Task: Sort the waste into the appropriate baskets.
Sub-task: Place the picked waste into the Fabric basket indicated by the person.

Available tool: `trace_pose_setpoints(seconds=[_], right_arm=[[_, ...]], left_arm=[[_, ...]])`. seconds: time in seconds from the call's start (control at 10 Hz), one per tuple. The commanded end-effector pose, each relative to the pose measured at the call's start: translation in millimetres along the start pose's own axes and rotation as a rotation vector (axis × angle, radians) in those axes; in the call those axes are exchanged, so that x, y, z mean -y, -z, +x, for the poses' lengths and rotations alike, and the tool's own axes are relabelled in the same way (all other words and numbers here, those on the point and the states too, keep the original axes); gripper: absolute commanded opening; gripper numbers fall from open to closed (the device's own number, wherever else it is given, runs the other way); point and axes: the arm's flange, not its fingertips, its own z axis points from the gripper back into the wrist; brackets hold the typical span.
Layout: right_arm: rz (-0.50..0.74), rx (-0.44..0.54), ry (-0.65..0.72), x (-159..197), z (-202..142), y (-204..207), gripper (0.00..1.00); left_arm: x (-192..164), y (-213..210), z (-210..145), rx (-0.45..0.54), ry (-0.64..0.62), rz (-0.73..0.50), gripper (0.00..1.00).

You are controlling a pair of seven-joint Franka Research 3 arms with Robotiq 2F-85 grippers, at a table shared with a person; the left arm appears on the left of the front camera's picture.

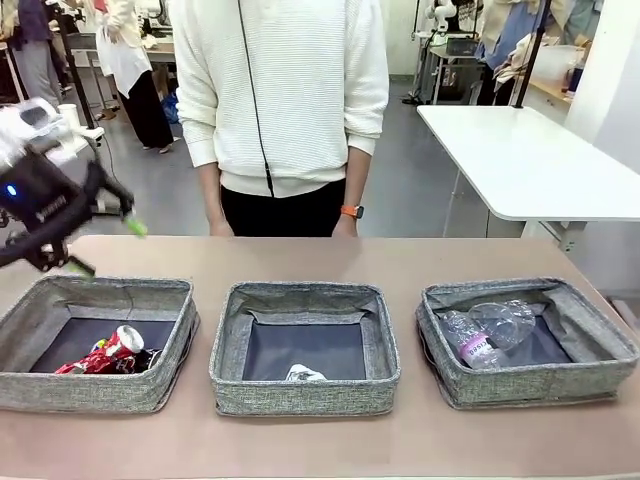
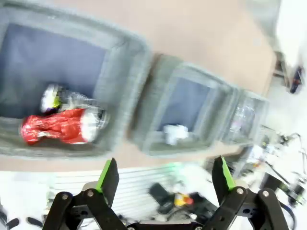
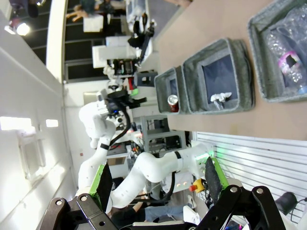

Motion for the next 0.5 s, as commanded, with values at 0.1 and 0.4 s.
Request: trace_pose_setpoints(seconds=[0.1, 0.4], right_arm=[[0.022, 0.0, -0.025, -3, 2, 1, 1.0], [0.022, 0.0, -0.025, -3, 2, 1, 1.0]], left_arm=[[-22, -16, 13, -0.093, -0.015, -0.424, 1.0], [-53, -43, 21, -0.014, -0.099, -0.625, 1.0]])
